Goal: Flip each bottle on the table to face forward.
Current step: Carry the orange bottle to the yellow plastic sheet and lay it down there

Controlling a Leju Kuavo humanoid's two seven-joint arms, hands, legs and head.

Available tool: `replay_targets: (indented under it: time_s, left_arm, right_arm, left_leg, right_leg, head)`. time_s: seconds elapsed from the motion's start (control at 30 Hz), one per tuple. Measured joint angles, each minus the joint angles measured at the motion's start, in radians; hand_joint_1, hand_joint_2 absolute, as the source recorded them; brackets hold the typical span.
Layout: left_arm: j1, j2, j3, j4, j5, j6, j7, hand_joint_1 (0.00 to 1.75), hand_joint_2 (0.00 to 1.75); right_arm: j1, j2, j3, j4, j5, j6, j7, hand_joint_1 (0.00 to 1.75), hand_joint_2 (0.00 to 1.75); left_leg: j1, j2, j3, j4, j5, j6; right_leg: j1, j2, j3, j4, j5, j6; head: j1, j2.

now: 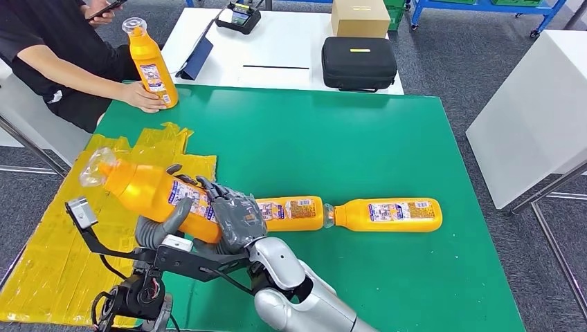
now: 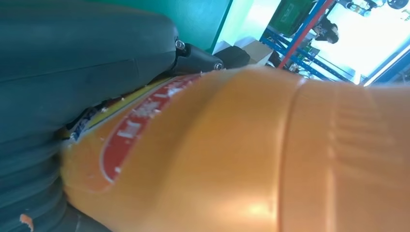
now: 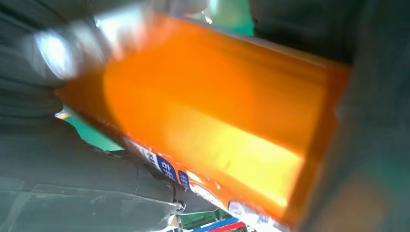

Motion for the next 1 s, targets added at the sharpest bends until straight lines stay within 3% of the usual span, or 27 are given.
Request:
replay_targets:
  time_s: [0.17, 0.43, 0.8, 0.9, 1.0]
  left_arm:
    - [-0.003, -0.001, 0.010, -0.009, -0.134, 0.083, -0.049, 1.75, 1.75]
    - [-0.002, 0.002, 0.107, -0.038, -0.727, 0.426, -0.123, 1.75, 1.75]
    - [-0.002, 0.004, 0.147, -0.042, -0.791, 0.455, -0.125, 1.75, 1.75]
    - [-0.002, 0.005, 0.152, -0.040, -0.943, 0.538, -0.104, 1.75, 1.75]
    - [-0.004, 0.018, 0.164, -0.012, -1.229, 0.658, -0.039, 1.75, 1.75]
  right_arm:
    - [0.048, -0.022, -0.038, -0.059, -0.027, -0.032, -0.016, 0.00, 0.00]
    - [0.180, -0.080, -0.216, -0.311, -0.033, 0.022, -0.042, 0.00, 0.00]
    - [0.232, -0.098, -0.286, -0.426, -0.034, 0.036, -0.047, 0.00, 0.00]
    - [0.237, -0.102, -0.292, -0.438, -0.036, 0.036, -0.052, 0.00, 0.00]
    - [0.248, -0.112, -0.302, -0.464, -0.047, 0.046, -0.063, 0.00, 0.00]
  left_leg:
    - [0.000, 0.000, 0.000, 0.000, 0.000, 0.000]
    - [0.000, -0.001, -0.001, 0.000, 0.000, 0.000]
    - [0.000, -0.001, -0.001, 0.000, 0.000, 0.000]
    - [0.000, -0.001, -0.001, 0.000, 0.000, 0.000]
    - [0.000, -0.001, -0.001, 0.000, 0.000, 0.000]
  right_leg:
    - [0.000, 0.000, 0.000, 0.000, 0.000, 0.000]
    - [0.000, -0.001, 0.000, 0.000, 0.000, 0.000]
    - [0.000, -0.001, 0.000, 0.000, 0.000, 0.000]
    - [0.000, -0.001, 0.000, 0.000, 0.000, 0.000]
    - [0.000, -0.001, 0.000, 0.000, 0.000, 0.000]
  head:
    - [0.000, 0.000]
    - [0.000, 0.000]
    - [0.000, 0.000]
    - [0.000, 0.000]
    - [0.000, 0.000]
